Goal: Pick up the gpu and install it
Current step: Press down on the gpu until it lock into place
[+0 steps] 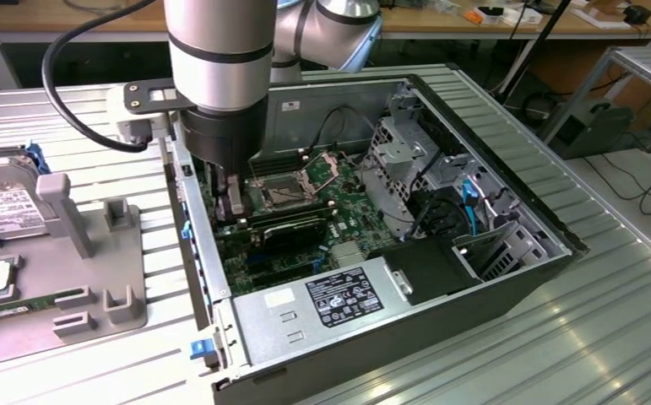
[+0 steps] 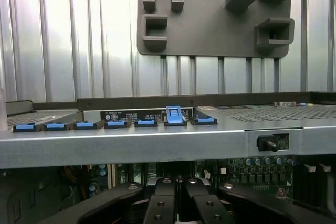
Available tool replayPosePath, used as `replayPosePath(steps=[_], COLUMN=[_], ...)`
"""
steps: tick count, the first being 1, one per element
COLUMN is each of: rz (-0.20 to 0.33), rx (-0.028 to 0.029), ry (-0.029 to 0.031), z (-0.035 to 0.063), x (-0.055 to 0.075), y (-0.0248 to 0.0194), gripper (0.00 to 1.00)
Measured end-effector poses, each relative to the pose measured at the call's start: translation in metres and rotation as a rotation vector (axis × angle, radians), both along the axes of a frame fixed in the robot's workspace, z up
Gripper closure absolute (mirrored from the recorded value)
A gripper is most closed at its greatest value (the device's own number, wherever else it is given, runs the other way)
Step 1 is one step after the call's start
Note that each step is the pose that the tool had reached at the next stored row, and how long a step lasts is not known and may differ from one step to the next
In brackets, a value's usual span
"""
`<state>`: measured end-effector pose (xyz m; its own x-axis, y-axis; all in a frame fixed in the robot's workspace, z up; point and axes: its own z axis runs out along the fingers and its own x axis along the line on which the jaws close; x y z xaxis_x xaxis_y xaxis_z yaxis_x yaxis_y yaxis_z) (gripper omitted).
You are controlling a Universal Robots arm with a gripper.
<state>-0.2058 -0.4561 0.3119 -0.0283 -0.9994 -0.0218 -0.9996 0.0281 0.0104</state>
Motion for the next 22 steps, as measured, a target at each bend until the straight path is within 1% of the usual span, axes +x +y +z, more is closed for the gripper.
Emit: replayPosePath(steps=[14,22], rz=[0.000,0.000], rx=[0.0000,0.0000], ry=[0.0000,0.0000], z=[0.0000,0.0000], x=[-0.0002,-0.0058], y=[0.0000,0.0000], gripper=[0.89,0.89])
